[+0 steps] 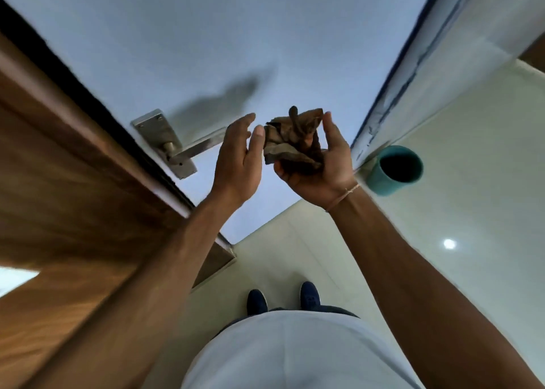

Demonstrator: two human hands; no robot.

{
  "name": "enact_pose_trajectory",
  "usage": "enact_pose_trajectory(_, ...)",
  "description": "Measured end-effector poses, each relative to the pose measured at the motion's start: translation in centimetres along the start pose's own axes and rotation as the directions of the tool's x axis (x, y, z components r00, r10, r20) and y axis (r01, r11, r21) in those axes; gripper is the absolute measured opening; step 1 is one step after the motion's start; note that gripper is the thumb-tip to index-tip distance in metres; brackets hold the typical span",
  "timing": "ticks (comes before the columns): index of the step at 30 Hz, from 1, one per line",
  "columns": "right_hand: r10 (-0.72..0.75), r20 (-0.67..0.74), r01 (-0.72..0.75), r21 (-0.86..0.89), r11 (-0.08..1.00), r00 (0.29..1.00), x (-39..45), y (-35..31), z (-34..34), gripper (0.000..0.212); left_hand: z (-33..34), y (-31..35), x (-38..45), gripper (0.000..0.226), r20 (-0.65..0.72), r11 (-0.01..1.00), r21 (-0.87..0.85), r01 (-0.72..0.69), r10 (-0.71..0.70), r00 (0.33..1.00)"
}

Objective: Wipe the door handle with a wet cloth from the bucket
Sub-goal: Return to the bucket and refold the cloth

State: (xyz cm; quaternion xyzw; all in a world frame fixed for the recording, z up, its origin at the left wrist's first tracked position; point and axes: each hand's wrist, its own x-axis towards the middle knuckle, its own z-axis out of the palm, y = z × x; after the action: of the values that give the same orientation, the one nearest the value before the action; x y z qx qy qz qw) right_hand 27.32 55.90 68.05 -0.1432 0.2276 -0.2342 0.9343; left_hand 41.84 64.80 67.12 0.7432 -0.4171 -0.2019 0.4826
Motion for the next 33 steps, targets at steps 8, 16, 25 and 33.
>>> enact_pose_trajectory(8,-0.279,-0.191,0.179,-0.418,0.891,0.941,-5.4,-4.2,-3.6,0.049,6.2,5.0,3.3,0.05,0.572,0.835,-0.288,0.469,-0.243,0.784)
enact_pose_trajectory(16,-0.441,-0.323,0.278,-0.444,0.852,0.838,-12.5,-11.1,-10.2,0.049,17.4,9.4,4.0,0.012,0.686,0.803,-0.26,0.537,-0.238,0.688)
enact_pose_trajectory(25,-0.515,-0.457,0.308,-0.454,0.836,0.725,-16.8,-23.0,-20.7,0.046,33.0,14.4,5.0,0.008,0.741,0.751,-0.248,0.612,-0.259,0.619)
enact_pose_trajectory(33,-0.584,-0.477,0.487,-0.323,0.811,0.657,-19.7,-32.3,-24.9,0.053,42.9,19.3,7.3,0.026,0.834,0.721,-0.229,0.653,-0.2,0.514)
